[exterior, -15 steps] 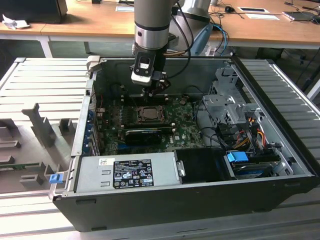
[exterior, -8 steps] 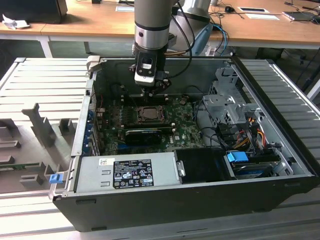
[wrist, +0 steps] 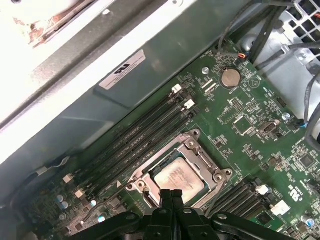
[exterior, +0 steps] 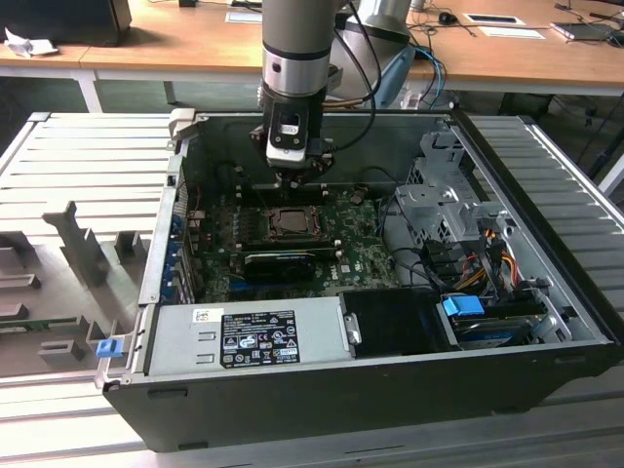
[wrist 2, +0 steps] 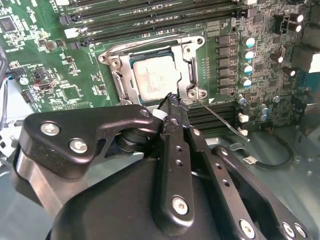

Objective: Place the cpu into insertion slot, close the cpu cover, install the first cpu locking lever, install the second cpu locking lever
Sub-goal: 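Install the first cpu locking lever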

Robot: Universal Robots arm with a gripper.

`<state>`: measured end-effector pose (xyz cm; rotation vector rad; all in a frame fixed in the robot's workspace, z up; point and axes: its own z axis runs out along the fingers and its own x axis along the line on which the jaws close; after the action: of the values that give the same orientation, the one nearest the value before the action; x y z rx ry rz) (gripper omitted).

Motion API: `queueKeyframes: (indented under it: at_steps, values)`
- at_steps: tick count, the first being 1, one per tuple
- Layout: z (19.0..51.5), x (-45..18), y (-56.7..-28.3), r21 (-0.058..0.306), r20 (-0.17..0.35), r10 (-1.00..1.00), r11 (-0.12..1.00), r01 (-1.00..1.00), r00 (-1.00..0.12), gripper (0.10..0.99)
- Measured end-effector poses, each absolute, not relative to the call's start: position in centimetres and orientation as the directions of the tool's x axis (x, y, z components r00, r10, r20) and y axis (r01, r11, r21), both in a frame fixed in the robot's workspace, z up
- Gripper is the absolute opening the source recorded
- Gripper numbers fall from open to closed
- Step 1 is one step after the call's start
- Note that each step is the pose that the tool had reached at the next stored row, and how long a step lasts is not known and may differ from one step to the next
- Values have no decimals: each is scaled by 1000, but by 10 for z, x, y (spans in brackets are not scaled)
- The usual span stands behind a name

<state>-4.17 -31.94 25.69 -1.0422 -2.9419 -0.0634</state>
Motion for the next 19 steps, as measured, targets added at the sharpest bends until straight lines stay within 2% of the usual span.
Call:
queueKeyframes:
  at_steps: [19]
  values:
    - [257,-42,-319,32,32,517,855,517,-856,106]
